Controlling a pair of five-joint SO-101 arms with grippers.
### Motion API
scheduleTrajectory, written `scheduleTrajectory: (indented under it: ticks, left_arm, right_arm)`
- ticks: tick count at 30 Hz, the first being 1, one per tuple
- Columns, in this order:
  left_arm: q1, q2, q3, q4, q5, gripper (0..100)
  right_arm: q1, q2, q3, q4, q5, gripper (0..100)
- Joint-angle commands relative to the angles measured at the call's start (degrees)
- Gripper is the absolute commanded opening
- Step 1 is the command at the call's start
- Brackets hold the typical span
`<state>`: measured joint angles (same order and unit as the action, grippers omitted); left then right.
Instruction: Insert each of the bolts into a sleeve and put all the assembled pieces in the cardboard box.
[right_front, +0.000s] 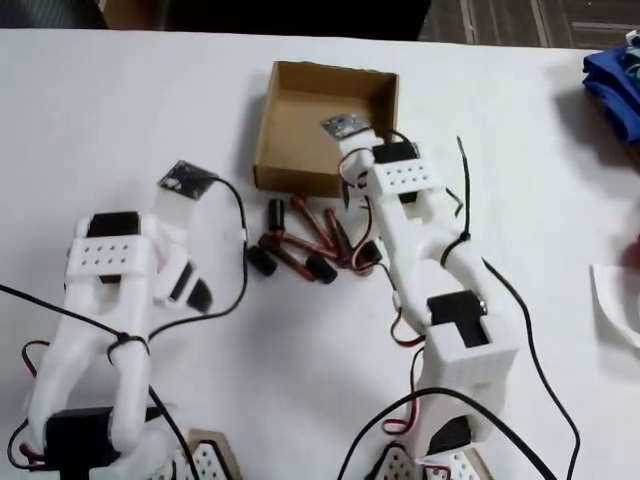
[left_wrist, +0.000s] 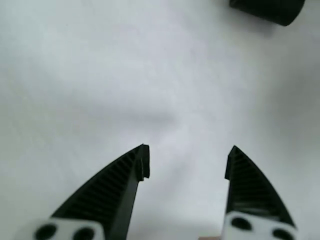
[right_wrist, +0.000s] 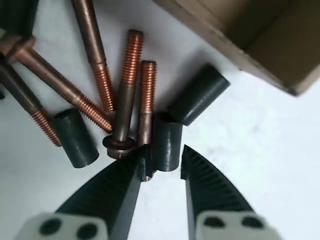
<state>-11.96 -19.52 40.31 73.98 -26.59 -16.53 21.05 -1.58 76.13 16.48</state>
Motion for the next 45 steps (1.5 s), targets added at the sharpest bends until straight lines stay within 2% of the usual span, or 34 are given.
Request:
scheduleTrajectory:
  ticks: [1, 5, 7, 15, 19, 21, 25, 30, 35, 40, 45]
  left_arm:
    - [-1.1, -2.4, -1.8, 0.0, 1.2, 27]
    - [-4.7, -2.4, -3.5, -4.6, 15.8, 30]
    - [-5.9, -2.4, -3.6, -5.3, 18.9, 32]
    - [-5.8, -1.9, -3.6, -5.2, 17.8, 32]
    - [-5.7, -1.9, -3.6, -5.0, 9.2, 32]
    - [-6.1, -2.2, -3.6, -5.0, 7.2, 32]
    - [-5.7, -1.9, -4.0, -5.5, 6.7, 32]
    - [-5.2, -1.9, -3.6, -10.2, 6.8, 32]
    - [-5.0, -1.9, -3.6, -12.7, 6.7, 32]
    - [-3.9, -1.9, -3.5, -12.1, 6.7, 32]
    - [1.8, -1.8, -3.5, -8.7, 6.9, 32]
  right_arm:
    - [0.7, 0.4, -2.5, -1.3, 0.1, 10.5]
    - [0.9, 2.5, -2.5, -2.3, 0.1, 10.5]
    - [1.0, 3.5, -2.5, -2.7, 0.1, 10.5]
    - [1.0, 4.7, -2.5, -2.7, 0.1, 10.5]
    - [1.1, 4.8, -2.5, -2.6, 0.1, 10.5]
    - [1.7, 4.8, -2.5, -2.3, 0.1, 10.5]
    - [4.1, 4.8, -2.3, -2.5, 0.1, 10.5]
    - [8.3, 4.8, -2.2, -2.4, 0.1, 10.6]
    - [8.1, 4.8, -2.1, -1.5, 1.8, 10.8]
    - [7.3, 4.9, -2.0, -1.5, 3.7, 10.8]
    - [7.4, 9.0, -2.4, -1.8, 3.8, 10.8]
